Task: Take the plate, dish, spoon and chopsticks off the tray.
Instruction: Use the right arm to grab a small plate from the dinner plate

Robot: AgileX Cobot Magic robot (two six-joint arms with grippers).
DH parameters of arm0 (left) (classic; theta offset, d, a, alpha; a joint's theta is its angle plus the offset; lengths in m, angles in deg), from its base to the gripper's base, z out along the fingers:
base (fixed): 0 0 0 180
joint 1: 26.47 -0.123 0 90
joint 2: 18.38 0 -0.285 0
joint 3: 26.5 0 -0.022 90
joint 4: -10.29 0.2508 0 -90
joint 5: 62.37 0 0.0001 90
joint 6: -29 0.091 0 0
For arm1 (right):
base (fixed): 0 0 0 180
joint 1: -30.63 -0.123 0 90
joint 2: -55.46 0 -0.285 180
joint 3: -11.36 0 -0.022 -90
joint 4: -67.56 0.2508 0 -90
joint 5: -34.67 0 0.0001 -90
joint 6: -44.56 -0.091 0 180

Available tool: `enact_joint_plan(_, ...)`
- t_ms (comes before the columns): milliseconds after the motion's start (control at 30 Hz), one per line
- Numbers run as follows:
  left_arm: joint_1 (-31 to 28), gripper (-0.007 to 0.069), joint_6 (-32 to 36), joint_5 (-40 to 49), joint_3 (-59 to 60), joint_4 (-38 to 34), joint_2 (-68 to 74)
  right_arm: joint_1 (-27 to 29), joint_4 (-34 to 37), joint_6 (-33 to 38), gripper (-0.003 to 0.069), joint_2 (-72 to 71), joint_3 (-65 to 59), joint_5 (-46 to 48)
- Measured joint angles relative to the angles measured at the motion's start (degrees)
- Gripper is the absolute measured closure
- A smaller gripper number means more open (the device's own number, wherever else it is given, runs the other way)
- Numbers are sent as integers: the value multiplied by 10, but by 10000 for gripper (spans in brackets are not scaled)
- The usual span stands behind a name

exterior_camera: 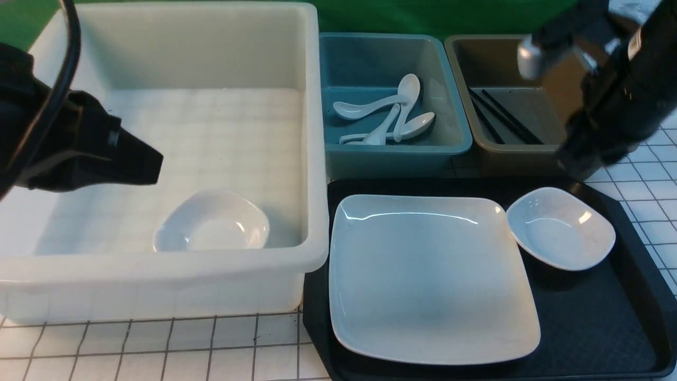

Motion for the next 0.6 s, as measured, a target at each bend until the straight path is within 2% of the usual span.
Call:
enact_joint_plan(133, 0, 641, 3, -13, 0, 1, 0, 8, -1, 28, 219, 0, -108, -80)
enact_joint_plan(233, 0, 641, 10, -19, 0, 1, 1, 5, -2, 73, 148, 5, -156, -140)
enact_joint_plan(333, 0, 641, 25, -20, 0, 4, 8, 3, -15, 94, 123, 18, -184, -177)
enact_joint_plan(600, 0, 641, 31, -12, 0, 9, 37, 3, -45, 102, 122, 59, -191, -245)
